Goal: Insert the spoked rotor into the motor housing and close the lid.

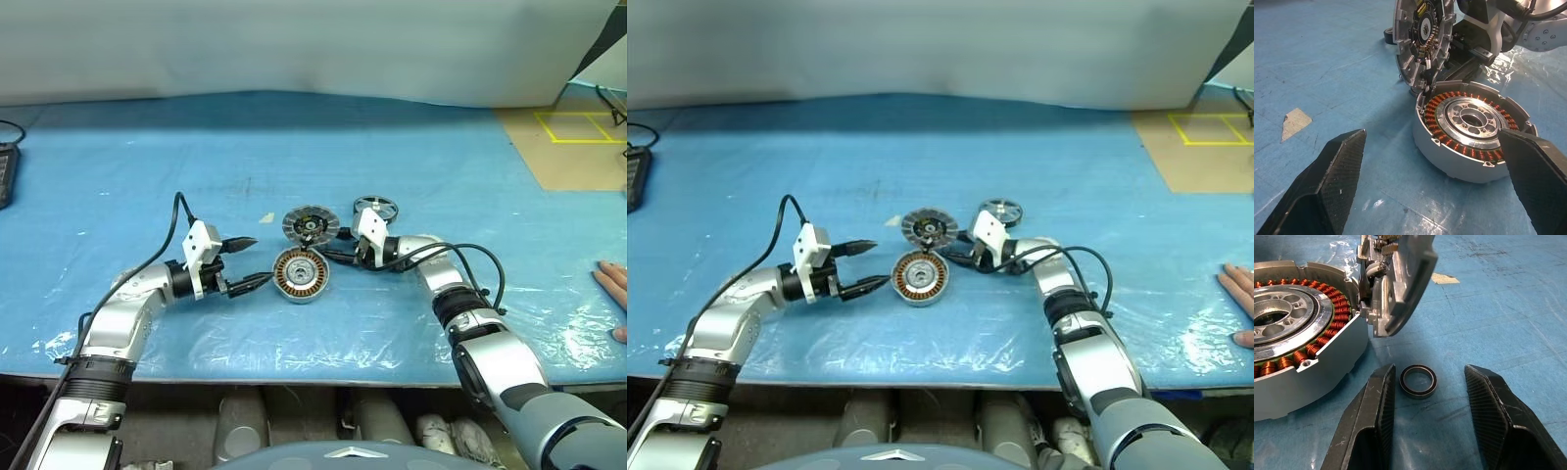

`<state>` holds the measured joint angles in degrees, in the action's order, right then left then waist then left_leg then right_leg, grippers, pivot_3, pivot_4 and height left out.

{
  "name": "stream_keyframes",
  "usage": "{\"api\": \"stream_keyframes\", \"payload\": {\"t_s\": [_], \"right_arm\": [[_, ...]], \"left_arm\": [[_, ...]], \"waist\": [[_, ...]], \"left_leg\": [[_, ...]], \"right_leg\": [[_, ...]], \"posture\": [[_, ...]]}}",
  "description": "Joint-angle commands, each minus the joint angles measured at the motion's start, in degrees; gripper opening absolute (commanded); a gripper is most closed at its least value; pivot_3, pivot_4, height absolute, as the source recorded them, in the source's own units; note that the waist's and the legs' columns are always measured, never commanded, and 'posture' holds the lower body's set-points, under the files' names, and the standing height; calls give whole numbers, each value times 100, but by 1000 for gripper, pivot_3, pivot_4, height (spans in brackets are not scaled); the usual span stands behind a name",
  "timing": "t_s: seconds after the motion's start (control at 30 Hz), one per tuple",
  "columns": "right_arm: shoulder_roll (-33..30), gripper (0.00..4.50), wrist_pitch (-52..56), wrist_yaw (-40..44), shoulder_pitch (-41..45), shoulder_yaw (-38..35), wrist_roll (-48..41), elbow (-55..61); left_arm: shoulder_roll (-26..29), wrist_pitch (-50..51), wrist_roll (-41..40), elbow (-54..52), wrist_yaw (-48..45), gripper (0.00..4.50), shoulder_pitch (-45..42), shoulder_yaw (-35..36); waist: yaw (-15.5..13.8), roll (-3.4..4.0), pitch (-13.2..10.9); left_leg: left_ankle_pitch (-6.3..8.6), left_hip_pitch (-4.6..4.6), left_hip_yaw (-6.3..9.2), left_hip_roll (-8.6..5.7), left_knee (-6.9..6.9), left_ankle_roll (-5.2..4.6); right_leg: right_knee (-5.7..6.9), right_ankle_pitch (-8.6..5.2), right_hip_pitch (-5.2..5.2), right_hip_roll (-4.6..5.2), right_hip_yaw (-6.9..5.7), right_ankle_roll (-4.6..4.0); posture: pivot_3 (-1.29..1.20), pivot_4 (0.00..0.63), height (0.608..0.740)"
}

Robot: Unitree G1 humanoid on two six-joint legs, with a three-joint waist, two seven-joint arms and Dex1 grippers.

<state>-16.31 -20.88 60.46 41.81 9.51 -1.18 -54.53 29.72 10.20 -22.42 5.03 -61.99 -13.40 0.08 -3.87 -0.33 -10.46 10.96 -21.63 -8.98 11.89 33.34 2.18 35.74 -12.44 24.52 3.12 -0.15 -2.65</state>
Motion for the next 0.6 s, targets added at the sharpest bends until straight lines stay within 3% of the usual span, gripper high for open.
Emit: {"api": "stream_keyframes", "payload": {"t_s": [0.03, 0.13, 0.17, 0.6], "right_arm": [[-105, 1668, 65, 18, -65, -40, 52, -76], [-161, 664, 78, 7, -97, -61, 41, -20], [-181, 527, 80, 1, -108, -66, 38, 0], [-535, 532, 506, 307, -473, -267, -295, 796]], "left_arm": [[12, -122, -9, -48, -14, 4500, -6, 48], [-12, -173, 14, -6, -18, 4500, -14, 22], [-26, -196, 22, 12, -17, 4500, -17, 15], [-139, -400, 57, 110, -22, 4500, 5, 4]], "waist": [[0, 0, 0], [-7, 0, 0], [-8, 0, 0], [-10, 0, 0]], "left_leg": [[1, 0, 0, 0, 0, 1], [2, 2, 0, 0, 0, 3], [3, 3, 0, 0, 0, 4], [4, 6, 0, -1, -1, 6]], "right_leg": [[0, 0, 0, 0, 0, 0], [0, 0, -3, 1, 0, 0], [0, 0, -4, 1, -1, 0], [-4, 0, -10, 3, 0, 0]], "posture": [[0, 150, 740], [0, 150, 740], [0, 150, 740], [0, 150, 740]]}}
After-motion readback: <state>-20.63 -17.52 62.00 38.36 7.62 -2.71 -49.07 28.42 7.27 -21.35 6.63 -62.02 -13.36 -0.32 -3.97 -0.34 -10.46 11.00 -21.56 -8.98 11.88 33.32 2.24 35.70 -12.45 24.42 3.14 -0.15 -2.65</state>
